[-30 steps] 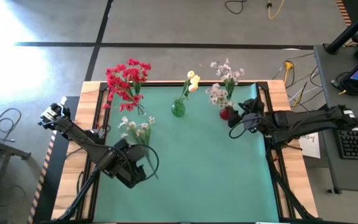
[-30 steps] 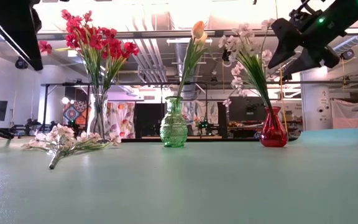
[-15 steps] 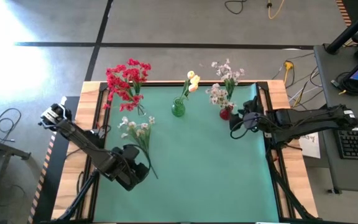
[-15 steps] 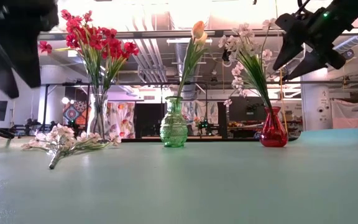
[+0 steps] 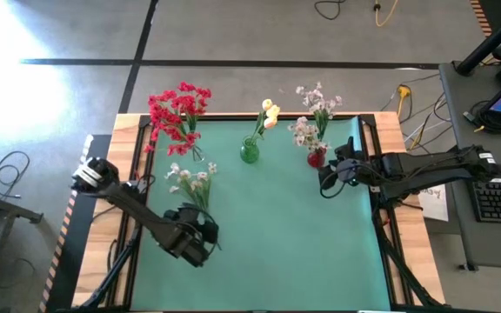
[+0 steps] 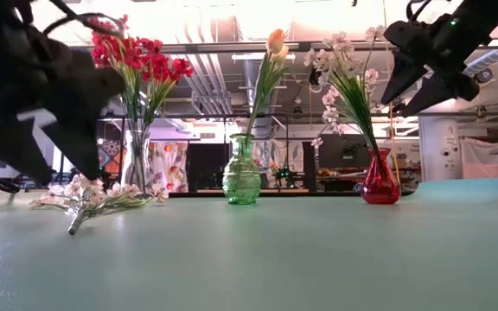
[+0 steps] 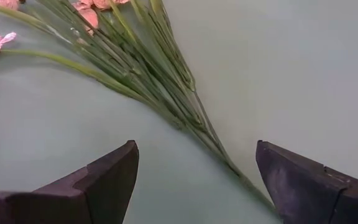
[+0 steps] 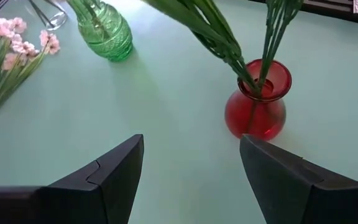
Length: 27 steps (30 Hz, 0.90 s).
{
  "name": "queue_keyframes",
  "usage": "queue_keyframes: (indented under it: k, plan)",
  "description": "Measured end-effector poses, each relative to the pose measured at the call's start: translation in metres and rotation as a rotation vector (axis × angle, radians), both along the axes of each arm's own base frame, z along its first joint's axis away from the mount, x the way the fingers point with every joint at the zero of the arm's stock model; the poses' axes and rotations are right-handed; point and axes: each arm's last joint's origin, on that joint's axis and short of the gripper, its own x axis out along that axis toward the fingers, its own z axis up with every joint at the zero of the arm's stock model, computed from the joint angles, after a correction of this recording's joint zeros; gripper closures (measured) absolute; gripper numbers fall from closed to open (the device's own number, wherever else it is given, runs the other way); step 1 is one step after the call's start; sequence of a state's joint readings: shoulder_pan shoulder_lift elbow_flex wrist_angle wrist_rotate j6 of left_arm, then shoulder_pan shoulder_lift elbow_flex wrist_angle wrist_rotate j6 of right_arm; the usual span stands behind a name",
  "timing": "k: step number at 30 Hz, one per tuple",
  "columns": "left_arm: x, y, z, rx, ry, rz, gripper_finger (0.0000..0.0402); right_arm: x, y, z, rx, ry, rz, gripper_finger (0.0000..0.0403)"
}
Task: Sort flowers into vase by color
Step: Put the white flowers into the red vase
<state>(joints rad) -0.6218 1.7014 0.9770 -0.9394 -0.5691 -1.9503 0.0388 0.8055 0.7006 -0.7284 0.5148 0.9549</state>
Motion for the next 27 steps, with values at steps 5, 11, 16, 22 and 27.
queue_keyframes:
  k: [5,11,16,22,27]
  plan:
    - [0.008,0.003,-0.017,0.043,0.051,0.023,0.0093,0.000,0.001,0.000,-0.008,0.012,0.026,0.0139]
    - [0.014,0.004,-0.027,0.041,0.044,0.044,0.0093,0.000,0.003,-0.001,0.000,0.019,0.058,0.0136]
    - [0.021,0.003,-0.036,0.032,0.017,0.050,0.0093,0.001,0.006,-0.001,-0.007,0.025,0.082,0.0142]
    - [0.025,0.006,-0.044,0.051,0.030,0.061,0.0100,0.001,0.009,-0.001,-0.008,0.025,0.103,0.0143]
    - [0.024,0.006,-0.045,0.058,0.037,0.064,0.0164,0.001,0.013,-0.001,-0.005,0.023,0.125,0.0138]
